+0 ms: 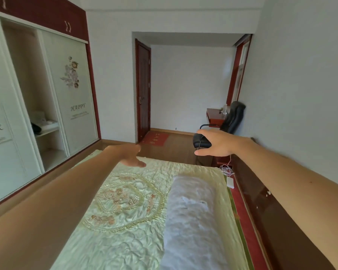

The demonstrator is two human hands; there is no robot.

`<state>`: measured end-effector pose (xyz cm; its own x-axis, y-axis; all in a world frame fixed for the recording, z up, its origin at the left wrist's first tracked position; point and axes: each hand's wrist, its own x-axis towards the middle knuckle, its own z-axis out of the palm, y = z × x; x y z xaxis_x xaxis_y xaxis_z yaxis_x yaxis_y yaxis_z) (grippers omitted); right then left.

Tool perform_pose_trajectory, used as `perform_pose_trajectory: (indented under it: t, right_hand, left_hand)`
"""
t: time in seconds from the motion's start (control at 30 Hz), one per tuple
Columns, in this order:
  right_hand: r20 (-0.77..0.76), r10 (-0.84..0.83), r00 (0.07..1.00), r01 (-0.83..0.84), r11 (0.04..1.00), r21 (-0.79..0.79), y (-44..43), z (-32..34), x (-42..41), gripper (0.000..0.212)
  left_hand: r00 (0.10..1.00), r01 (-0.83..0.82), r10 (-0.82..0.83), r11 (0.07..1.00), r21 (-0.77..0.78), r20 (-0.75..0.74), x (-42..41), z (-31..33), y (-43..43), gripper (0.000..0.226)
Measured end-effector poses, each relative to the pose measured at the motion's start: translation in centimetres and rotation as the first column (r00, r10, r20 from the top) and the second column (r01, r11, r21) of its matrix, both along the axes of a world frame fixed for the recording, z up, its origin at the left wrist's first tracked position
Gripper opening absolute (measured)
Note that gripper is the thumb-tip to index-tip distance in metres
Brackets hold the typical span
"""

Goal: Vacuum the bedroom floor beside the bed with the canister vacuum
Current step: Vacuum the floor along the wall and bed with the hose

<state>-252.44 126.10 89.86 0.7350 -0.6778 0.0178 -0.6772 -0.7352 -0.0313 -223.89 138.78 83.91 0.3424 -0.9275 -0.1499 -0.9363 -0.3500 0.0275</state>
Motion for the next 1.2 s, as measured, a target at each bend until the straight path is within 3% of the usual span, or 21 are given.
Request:
perform_pose_trajectory:
  t: [0.3,0.53,0.83,1.2]
  right_hand:
    - [-0.007,0.287,0.958,-0.286,0.958,0.025,0.2,-1.0,14.4,0.091]
    - [0.022,0.529,0.848,-0.529,0.848,0.012,0.5,0.3,25.7,0.089]
    - [-0.012,0.808,0.589,-0.808,0.588,-0.042,2.8,1.3,37.0,0.092]
    - [-0.01,0.982,0.189,-0.982,0.189,-0.001,23.2,-1.4,42.0,0.094]
  left_hand:
    - [0.964,-0.26,0.259,0.966,0.009,0.062,8.7,0.6,7.5,0.084]
    - [0.854,-0.514,0.515,0.857,-0.036,0.078,14.0,2.4,13.1,0.09]
    - [0.632,-0.767,0.772,0.636,-0.089,0.063,13.8,3.2,18.5,0.081]
    - [0.21,-0.977,0.976,0.212,-0.025,0.062,5.7,1.2,38.7,0.088]
